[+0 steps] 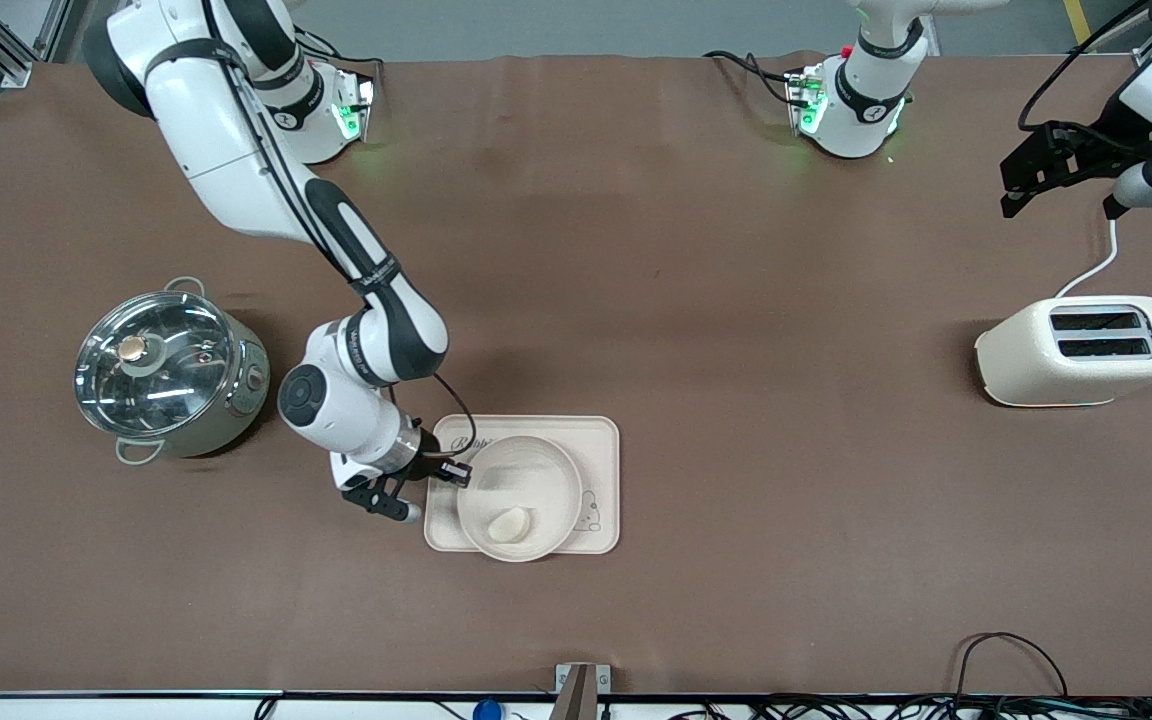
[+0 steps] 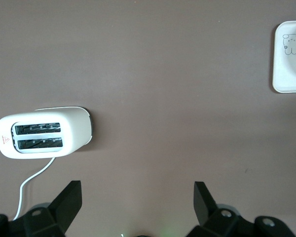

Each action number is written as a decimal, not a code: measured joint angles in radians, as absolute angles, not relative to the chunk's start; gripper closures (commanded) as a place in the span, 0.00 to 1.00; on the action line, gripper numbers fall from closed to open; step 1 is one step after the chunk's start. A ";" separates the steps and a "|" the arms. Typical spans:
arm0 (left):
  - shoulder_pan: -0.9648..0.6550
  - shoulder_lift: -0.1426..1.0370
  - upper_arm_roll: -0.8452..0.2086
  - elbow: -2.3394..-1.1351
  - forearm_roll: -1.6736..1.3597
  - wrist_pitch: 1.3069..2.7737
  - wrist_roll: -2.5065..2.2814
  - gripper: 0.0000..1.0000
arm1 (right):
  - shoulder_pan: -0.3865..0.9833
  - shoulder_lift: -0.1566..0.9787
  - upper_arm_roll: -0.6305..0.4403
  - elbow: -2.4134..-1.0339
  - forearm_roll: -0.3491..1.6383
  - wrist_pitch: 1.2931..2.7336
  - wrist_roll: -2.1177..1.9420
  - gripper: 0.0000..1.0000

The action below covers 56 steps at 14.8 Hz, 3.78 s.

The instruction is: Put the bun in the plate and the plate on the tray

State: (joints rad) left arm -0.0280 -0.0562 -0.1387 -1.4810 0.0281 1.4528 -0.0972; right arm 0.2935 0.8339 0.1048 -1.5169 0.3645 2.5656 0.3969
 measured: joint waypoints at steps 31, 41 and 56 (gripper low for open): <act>-0.032 -0.056 -0.141 -1.483 0.027 1.462 -0.097 0.00 | -0.006 0.180 0.102 -1.478 0.002 1.676 0.208 0.00; -0.030 -0.056 -0.139 -1.485 0.027 1.457 -0.097 0.00 | -0.165 -0.098 0.050 -1.508 -0.003 1.471 -0.064 0.00; 0.003 -0.033 -0.127 -1.487 0.027 1.408 -0.141 0.00 | -0.101 -0.098 -0.020 -1.522 -0.003 1.438 -0.082 0.00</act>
State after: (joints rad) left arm 0.0031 -0.0333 -0.1265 -1.4873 0.0274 1.4085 -0.1405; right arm -0.1008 -0.0978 -0.0204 -1.5223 -0.0031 1.4380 -0.0819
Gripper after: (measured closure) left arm 0.000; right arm 0.000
